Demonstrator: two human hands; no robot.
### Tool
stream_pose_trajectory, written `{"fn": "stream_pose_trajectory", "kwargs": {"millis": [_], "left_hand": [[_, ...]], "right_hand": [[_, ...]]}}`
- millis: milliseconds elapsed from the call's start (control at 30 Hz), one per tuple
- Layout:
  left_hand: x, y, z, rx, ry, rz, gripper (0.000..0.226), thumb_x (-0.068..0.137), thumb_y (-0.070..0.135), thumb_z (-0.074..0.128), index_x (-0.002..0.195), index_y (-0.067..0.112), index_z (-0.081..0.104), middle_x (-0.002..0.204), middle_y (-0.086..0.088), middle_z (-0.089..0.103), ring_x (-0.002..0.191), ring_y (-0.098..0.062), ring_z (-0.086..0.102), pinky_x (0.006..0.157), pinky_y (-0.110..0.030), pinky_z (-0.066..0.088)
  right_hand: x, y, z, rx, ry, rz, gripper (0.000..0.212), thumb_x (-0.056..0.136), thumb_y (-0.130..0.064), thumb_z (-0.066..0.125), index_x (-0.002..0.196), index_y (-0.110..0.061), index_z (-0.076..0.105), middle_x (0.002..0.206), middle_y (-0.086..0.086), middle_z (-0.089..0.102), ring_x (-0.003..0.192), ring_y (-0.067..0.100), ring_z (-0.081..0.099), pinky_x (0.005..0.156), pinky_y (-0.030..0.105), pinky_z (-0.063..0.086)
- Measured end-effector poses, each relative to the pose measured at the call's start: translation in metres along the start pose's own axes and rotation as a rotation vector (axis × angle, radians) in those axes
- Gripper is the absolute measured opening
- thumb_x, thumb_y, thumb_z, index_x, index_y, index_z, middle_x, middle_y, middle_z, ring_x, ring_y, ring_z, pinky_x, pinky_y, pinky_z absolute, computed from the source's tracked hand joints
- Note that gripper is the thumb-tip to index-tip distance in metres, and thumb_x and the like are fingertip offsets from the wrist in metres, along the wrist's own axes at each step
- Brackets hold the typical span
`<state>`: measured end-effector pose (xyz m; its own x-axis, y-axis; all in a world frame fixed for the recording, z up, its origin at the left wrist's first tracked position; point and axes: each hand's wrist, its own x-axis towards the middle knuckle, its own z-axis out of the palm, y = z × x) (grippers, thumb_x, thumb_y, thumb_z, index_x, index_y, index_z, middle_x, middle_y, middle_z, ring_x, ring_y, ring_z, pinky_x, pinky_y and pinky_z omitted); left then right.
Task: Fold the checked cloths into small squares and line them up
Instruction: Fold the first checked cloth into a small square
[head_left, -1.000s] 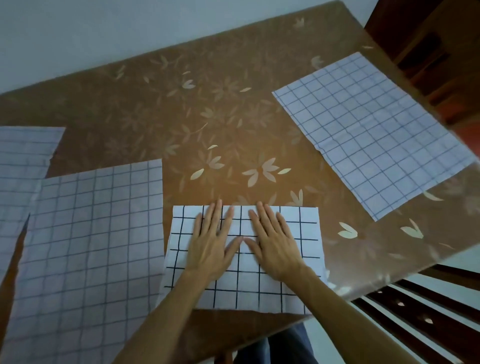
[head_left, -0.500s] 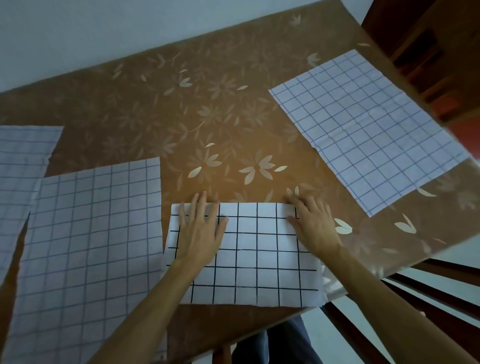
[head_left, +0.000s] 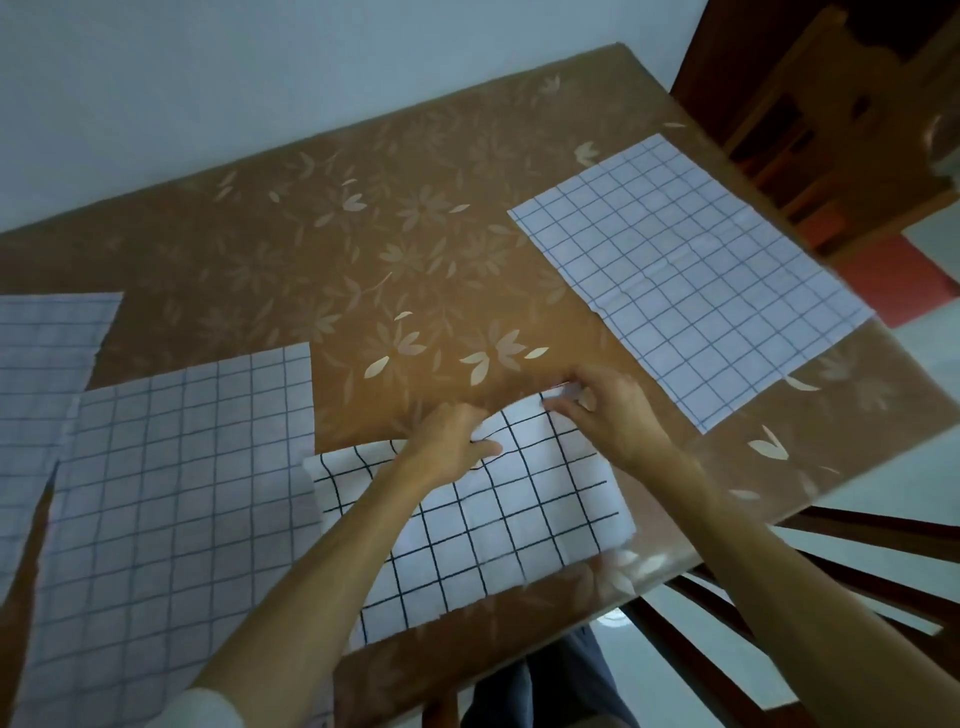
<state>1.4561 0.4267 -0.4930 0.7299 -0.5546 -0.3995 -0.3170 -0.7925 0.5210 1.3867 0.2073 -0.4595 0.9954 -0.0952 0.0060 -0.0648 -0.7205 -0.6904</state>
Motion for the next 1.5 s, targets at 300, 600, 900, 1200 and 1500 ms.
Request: {"fn": "stream_pose_trajectory", "kwargs": {"millis": [300, 600, 900, 1200, 1500], "left_hand": [[-0.046, -0.012, -0.043, -0.526, 0.062, -0.324, 0.047, 0.085, 0.045, 0.074, 0.109, 0.017, 0.045, 0.106, 0.003, 0.043, 0.099, -0.015, 0.046, 0.086, -0.032, 0.040], [-0.085, 0.015, -0.063, -1.085, 0.064, -0.274, 0.026, 0.090, 0.018, 0.072, 0.114, 0.009, 0.070, 0.108, -0.007, 0.076, 0.099, -0.022, 0.073, 0.083, -0.035, 0.059], [-0.117, -0.003, -0.083, -1.062, 0.116, -0.289, 0.042, 0.089, 0.038, 0.072, 0.125, 0.018, 0.065, 0.117, 0.002, 0.073, 0.109, -0.017, 0.069, 0.100, -0.045, 0.052], [-0.159, -0.027, -0.067, -0.897, 0.284, -0.211, 0.058, 0.081, 0.008, 0.080, 0.130, 0.028, 0.056, 0.101, -0.001, 0.077, 0.101, -0.013, 0.071, 0.091, -0.042, 0.058], [-0.178, -0.023, -0.064, -0.764, 0.473, -0.105, 0.034, 0.082, 0.001, 0.077, 0.108, 0.022, 0.071, 0.102, 0.003, 0.075, 0.093, -0.010, 0.072, 0.088, -0.031, 0.058]], "right_hand": [[-0.073, 0.009, -0.007, 0.322, -0.120, 0.500, 0.073, 0.074, -0.042, 0.081, 0.135, -0.030, 0.043, 0.111, -0.013, 0.059, 0.102, 0.011, 0.061, 0.087, 0.028, 0.048], [-0.088, -0.012, 0.023, 0.682, -0.252, 0.565, 0.121, 0.058, -0.057, 0.088, 0.153, -0.028, 0.018, 0.127, -0.004, 0.064, 0.110, 0.010, 0.065, 0.097, 0.034, 0.052], [-0.079, -0.042, -0.008, 0.816, -0.092, 0.372, 0.080, 0.068, -0.028, 0.090, 0.135, -0.045, 0.049, 0.079, 0.014, 0.057, 0.082, 0.032, 0.063, 0.090, 0.042, 0.054], [-0.086, -0.055, -0.020, 0.699, 0.009, 0.330, 0.030, 0.077, -0.010, 0.079, 0.105, -0.009, 0.072, 0.088, -0.020, 0.074, 0.084, 0.003, 0.071, 0.069, 0.022, 0.058], [-0.079, -0.044, -0.030, 0.407, -0.035, 0.210, 0.034, 0.070, -0.025, 0.086, 0.101, -0.032, 0.075, 0.130, -0.009, 0.061, 0.108, -0.007, 0.061, 0.087, 0.017, 0.052]]}}
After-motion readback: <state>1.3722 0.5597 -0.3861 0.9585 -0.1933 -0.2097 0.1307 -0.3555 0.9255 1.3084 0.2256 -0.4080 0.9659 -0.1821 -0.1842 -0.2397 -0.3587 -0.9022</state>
